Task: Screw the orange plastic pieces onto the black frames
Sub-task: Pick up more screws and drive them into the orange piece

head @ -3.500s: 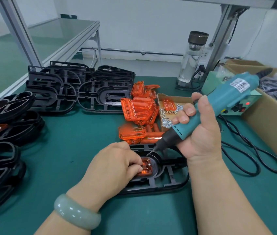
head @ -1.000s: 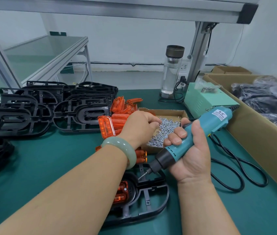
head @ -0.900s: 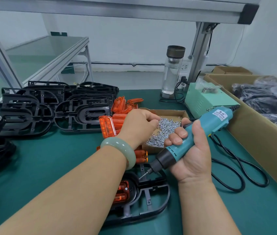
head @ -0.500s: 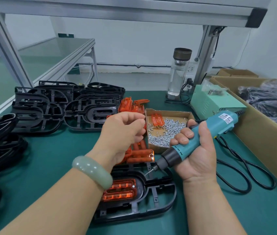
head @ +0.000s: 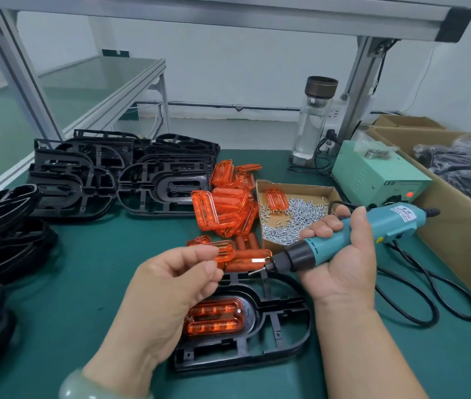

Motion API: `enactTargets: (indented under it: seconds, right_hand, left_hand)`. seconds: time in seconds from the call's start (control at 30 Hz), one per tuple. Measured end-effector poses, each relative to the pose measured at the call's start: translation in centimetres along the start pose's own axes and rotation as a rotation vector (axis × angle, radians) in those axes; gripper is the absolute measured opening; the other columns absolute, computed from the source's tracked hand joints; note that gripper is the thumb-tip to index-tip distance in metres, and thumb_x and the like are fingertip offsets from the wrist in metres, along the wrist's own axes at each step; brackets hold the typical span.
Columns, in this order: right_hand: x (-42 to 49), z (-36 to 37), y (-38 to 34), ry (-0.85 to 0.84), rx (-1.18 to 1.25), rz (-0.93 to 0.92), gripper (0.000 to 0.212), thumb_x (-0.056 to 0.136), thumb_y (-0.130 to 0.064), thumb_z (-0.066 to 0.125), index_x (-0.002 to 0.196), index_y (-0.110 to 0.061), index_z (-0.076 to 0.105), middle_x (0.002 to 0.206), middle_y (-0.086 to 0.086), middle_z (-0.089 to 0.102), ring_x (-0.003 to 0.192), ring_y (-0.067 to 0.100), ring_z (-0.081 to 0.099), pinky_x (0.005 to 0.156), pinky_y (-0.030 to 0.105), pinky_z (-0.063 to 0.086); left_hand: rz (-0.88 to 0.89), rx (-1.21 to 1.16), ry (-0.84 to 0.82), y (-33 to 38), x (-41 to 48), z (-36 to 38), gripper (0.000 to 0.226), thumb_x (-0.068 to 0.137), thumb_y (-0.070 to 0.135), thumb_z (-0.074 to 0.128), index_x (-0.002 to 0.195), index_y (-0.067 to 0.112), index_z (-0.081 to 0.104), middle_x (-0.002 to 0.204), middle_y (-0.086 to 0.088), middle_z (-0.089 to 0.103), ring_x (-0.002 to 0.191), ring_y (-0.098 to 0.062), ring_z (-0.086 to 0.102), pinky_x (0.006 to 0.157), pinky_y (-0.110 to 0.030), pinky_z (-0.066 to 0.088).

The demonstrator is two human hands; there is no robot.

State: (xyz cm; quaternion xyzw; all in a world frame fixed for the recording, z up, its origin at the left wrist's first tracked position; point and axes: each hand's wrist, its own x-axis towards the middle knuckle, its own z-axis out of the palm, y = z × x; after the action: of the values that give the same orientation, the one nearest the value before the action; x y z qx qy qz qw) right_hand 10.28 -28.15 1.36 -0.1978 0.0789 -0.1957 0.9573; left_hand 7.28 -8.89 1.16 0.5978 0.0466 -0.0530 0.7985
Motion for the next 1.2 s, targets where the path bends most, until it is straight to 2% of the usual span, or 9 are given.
enactTargets:
  seconds: [0.13, 0.27, 0.4, 0.6, 0.9, 1.2]
  right_hand:
    - [-0.1, 0.1, 0.3, 0.022, 0.018, -0.002, 0.021, 0.075, -0.038, 0.064, 0.083, -0.022, 0.052, 0.06, -0.011, 0.045, 0.047, 0.004, 0.045, 0.053, 0.018, 0.045]
    - [-0.2, 0.2, 0.7, 0.036, 0.012, -0.009, 0.021, 0.075, -0.038, 0.065, 0.082, -0.023, 0.053, 0.06, -0.011, 0.046, 0.047, 0.004, 0.045, 0.053, 0.018, 0.045]
    - [-0.3, 0.3, 0.7, 0.039, 0.017, -0.004, 0.021, 0.077, -0.039, 0.064, 0.082, -0.022, 0.054, 0.06, -0.011, 0.046, 0.047, 0.004, 0.046, 0.053, 0.018, 0.045]
    - [-0.7, 0.6, 0.6, -0.004, 0.065, -0.001, 0.022, 0.079, -0.041, 0.06, 0.083, -0.021, 0.051, 0.061, -0.011, 0.045, 0.048, 0.003, 0.046, 0.053, 0.017, 0.046]
    - [-0.9, 0.7, 0.6, -0.01, 0.108, 0.012, 0.024, 0.08, -0.042, 0.06, 0.083, -0.02, 0.052, 0.062, -0.011, 0.045, 0.048, 0.003, 0.047, 0.053, 0.017, 0.046]
    - [-1.0, 0.9, 1.0, -0.021, 0.067, -0.004, 0.023, 0.078, -0.043, 0.059, 0.083, -0.021, 0.052, 0.06, -0.011, 0.044, 0.047, 0.003, 0.046, 0.053, 0.016, 0.046]
  left_hand:
    - [0.005, -0.037, -0.036, -0.3, 0.0, 0.7, 0.023, 0.061, 0.01, 0.073, 0.083, 0.017, 0.075, 0.072, -0.005, 0.069, 0.066, -0.015, 0.068, 0.056, -0.019, 0.053]
    - [-0.068, -0.059, -0.056, -0.3, 0.0, 1.0, 0.02, 0.055, 0.017, 0.073, 0.074, 0.02, 0.077, 0.067, -0.006, 0.068, 0.058, -0.012, 0.065, 0.048, -0.018, 0.05]
    - [-0.171, -0.211, -0.111, 0.1, 0.0, 0.6, 0.013, 0.06, 0.011, 0.068, 0.069, 0.015, 0.077, 0.068, -0.007, 0.069, 0.055, -0.012, 0.065, 0.046, -0.018, 0.051]
    - [-0.259, -0.346, -0.163, 0.4, -0.1, 0.2, 0.018, 0.062, 0.002, 0.064, 0.069, 0.013, 0.077, 0.068, -0.01, 0.068, 0.057, -0.016, 0.067, 0.049, -0.02, 0.053]
    - [-0.298, -0.198, -0.209, 0.2, -0.3, 0.5, 0.013, 0.061, 0.016, 0.068, 0.069, 0.011, 0.077, 0.072, -0.014, 0.07, 0.058, -0.019, 0.068, 0.044, -0.019, 0.052]
    - [-0.324, -0.159, -0.256, 0.2, -0.4, 0.6, 0.013, 0.063, 0.017, 0.068, 0.069, 0.01, 0.076, 0.07, -0.014, 0.069, 0.059, -0.021, 0.068, 0.045, -0.019, 0.053]
